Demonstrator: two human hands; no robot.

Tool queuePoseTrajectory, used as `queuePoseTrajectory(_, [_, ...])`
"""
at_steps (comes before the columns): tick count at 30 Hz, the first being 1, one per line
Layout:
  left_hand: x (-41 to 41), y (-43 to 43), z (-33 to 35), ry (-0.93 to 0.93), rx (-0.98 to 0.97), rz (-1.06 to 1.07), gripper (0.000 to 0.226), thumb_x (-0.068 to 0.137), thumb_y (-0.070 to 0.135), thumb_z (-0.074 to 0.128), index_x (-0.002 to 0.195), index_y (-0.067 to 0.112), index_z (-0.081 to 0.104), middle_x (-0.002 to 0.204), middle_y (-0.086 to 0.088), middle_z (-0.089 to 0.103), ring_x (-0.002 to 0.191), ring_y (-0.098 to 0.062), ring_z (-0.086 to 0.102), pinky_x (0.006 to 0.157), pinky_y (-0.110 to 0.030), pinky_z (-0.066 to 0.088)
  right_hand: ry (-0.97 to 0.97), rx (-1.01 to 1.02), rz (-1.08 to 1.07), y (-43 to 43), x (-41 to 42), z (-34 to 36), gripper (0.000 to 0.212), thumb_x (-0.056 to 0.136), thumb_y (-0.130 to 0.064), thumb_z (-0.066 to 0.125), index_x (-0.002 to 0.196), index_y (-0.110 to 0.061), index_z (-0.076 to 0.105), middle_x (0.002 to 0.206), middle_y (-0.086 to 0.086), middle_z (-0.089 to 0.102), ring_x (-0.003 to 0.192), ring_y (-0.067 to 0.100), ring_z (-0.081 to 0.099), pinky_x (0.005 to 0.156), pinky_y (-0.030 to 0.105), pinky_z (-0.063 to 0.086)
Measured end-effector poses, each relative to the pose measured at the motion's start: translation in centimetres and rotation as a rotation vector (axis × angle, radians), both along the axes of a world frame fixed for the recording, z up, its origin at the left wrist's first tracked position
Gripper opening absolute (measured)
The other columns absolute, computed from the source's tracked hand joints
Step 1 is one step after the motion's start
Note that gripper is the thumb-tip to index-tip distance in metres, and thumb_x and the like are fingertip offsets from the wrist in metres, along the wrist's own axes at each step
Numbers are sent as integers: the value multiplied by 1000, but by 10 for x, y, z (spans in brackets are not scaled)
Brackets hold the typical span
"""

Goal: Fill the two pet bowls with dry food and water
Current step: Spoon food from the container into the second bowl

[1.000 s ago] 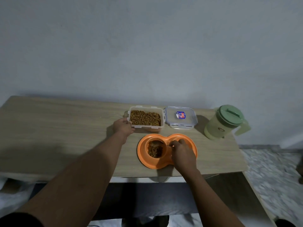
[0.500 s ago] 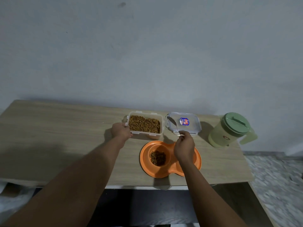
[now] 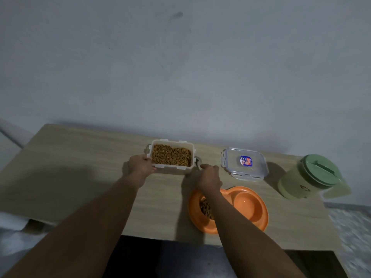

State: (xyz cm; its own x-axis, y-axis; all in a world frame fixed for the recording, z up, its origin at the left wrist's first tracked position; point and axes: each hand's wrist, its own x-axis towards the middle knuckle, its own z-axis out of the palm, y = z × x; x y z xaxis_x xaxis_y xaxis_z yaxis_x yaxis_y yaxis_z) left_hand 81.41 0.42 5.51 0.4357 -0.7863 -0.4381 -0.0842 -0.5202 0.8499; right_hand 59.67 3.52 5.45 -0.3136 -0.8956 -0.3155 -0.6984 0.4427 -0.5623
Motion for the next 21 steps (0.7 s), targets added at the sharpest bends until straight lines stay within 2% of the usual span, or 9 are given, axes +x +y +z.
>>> queuePoseTrajectory(3, [-1, -2, -1, 48, -20, 26, 18, 97, -1, 59, 109, -7, 71, 87, -22, 69, 57, -26, 66, 42, -22, 56, 36, 8, 35, 0, 8, 0, 19, 96, -22, 52, 107, -28, 65, 111, 3, 57, 97, 23, 55, 91, 46, 28])
queuePoseTrajectory(5, [0, -3, -3, 63, -33, 22, 19, 98, 0, 58, 111, -8, 70, 87, -22, 68, 57, -26, 65, 42, -21, 56, 99, 0, 80, -2, 14, -1, 16, 92, -20, 51, 97, -28, 64, 103, 0, 60, 95, 22, 58, 88, 46, 26])
queuePoseTrajectory(9, [1, -4, -9, 71, -37, 24, 21, 98, -1, 56, 114, -8, 68, 86, -22, 68, 52, -22, 64, 42, -21, 56, 138, -24, 138, -5, 21, -4, 17, 93, -25, 48, 110, -25, 51, 105, 2, 66, 103, 28, 61, 97, 53, 27])
queuePoseTrajectory(12, [2, -6, -12, 73, -34, 16, 21, 98, -1, 56, 115, -7, 68, 84, -22, 68, 42, -13, 64, 42, -20, 55, 87, -3, 85, -7, 20, -8, 16, 93, -32, 48, 107, -26, 44, 97, 0, 68, 99, 27, 62, 97, 53, 27])
queuePoseTrajectory(15, [3, -6, -12, 81, -31, 13, 24, 99, -1, 55, 119, -8, 66, 86, -24, 68, 48, -17, 65, 43, -19, 56, 24, 43, -18, -11, 16, -7, 16, 93, -37, 50, 103, -24, 47, 87, -4, 61, 95, 25, 61, 94, 50, 26])
queuePoseTrajectory(17, [3, -4, -11, 89, -26, 3, 25, 99, -1, 54, 120, -9, 65, 88, -24, 68, 56, -22, 65, 44, -19, 56, 11, 108, -30, -14, 13, -6, 20, 92, -37, 52, 104, -21, 52, 91, -1, 59, 94, 23, 55, 97, 51, 25])
queuePoseTrajectory(21, [4, -5, -10, 81, -18, -6, 26, 98, -2, 54, 121, -8, 65, 88, -23, 68, 58, -24, 65, 45, -20, 57, 6, 183, -47, -18, 14, -4, 17, 91, -34, 56, 98, -19, 57, 103, 5, 63, 107, 29, 56, 100, 50, 25])
